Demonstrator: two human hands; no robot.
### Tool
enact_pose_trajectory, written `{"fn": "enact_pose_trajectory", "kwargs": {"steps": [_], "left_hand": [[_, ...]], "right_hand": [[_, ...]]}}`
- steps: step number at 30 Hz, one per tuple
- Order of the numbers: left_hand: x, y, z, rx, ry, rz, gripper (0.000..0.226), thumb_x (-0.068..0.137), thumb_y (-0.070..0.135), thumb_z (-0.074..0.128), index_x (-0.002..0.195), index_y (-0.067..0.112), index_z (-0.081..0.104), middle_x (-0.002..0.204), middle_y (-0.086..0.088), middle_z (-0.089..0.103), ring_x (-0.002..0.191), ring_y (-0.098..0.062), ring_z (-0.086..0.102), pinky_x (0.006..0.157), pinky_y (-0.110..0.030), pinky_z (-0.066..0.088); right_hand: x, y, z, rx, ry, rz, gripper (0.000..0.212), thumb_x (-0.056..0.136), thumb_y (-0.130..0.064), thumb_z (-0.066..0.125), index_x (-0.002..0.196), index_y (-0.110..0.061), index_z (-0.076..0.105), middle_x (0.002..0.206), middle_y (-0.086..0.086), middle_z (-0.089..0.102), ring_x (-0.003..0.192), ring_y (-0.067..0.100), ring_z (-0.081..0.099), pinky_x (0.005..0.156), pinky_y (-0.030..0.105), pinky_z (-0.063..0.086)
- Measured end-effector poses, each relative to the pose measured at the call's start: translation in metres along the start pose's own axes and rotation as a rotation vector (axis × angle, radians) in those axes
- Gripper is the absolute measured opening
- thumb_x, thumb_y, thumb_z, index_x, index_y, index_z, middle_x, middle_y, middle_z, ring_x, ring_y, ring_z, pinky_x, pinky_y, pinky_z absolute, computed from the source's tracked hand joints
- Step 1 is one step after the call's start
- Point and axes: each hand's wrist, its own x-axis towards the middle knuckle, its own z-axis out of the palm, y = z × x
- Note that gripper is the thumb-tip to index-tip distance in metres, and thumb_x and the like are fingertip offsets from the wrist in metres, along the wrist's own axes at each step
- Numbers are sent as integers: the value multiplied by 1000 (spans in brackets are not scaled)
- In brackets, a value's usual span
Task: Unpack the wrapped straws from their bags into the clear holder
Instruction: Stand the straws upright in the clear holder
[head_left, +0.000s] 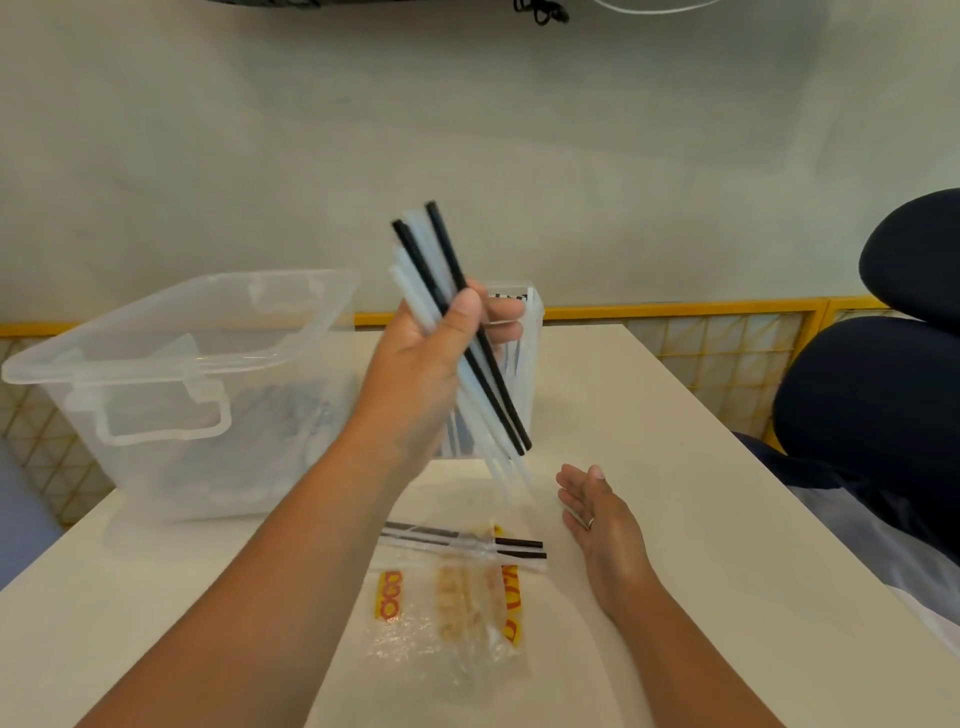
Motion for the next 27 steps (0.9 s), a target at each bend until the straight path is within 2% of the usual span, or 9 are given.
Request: {"fn": "enact_pose_trajectory", "kwargs": {"steps": [4, 7, 11, 14, 17, 21, 23, 25, 27], "left_hand": [[-1, 3, -25, -83, 51, -51, 15, 97, 18, 43, 88, 19, 55, 72, 3, 67, 75, -16, 63, 80, -37, 52], [-8, -10, -38, 39, 48, -116, 16, 97, 16, 43, 87, 18, 56, 69, 3, 64, 69, -14, 61, 76, -35, 51], [-22, -39, -50, 203, 21, -215, 16, 96, 19, 46, 86, 20, 59, 68, 5, 65, 73, -14, 61, 82, -36, 50], [-37, -61, -51, 269, -9, -287, 11, 95, 16, 48, 89, 18, 57, 70, 4, 63, 69, -7, 61, 72, -22, 50], [-53, -81, -51, 341, -29, -369, 10, 95, 11, 48, 89, 18, 54, 68, 3, 60, 68, -8, 58, 71, -20, 44], [-58, -93, -51, 348, -38, -428, 10, 95, 13, 49, 88, 18, 53, 67, 3, 59, 70, -10, 58, 70, -19, 45], [-54, -91, -51, 338, -63, -421, 10, 96, 16, 48, 88, 20, 54, 66, 4, 58, 71, -11, 58, 72, -20, 47], [-48, -87, -50, 310, -128, -399, 12, 96, 18, 48, 86, 20, 55, 65, 5, 55, 68, -10, 56, 72, -22, 47], [-42, -81, -49, 275, -227, -364, 13, 96, 18, 48, 86, 19, 55, 64, 6, 53, 66, -8, 55, 69, -21, 47]], "right_hand": [[0, 1, 0, -1, 0, -3, 47, 101, -33, 27, 132, -5, 48, 135, 10, 52, 122, 18, 47, 111, 33, 31], [-1, 0, 1, -1, 3, -6, 46, 101, -32, 27, 129, -3, 50, 133, 13, 53, 123, 20, 48, 113, 35, 31], [-2, 0, 2, -2, 7, -2, 46, 102, -31, 28, 128, -1, 51, 131, 14, 53, 122, 22, 49, 112, 35, 32], [-3, 1, 3, -14, 11, -5, 44, 102, -30, 29, 125, -1, 53, 129, 14, 55, 118, 21, 51, 112, 35, 33], [-4, -1, 5, -63, 8, -11, 37, 101, -28, 31, 115, -8, 59, 126, 13, 58, 116, 21, 53, 109, 34, 35], [-8, -30, 19, -156, -53, -89, 21, 95, -18, 44, 92, -21, 65, 112, 7, 66, 107, 16, 59, 100, 28, 41], [-11, -55, 32, -229, -147, -158, 15, 92, -17, 53, 95, -22, 66, 102, 1, 69, 99, 15, 63, 92, 26, 46], [-14, -83, 48, -362, -271, -232, 17, 88, -18, 59, 103, -22, 65, 93, -4, 67, 80, 8, 65, 74, 21, 50], [-17, -110, 66, -567, -413, -328, 17, 84, -22, 66, 98, -29, 63, 85, -9, 64, 65, -1, 60, 61, 17, 47]]}}
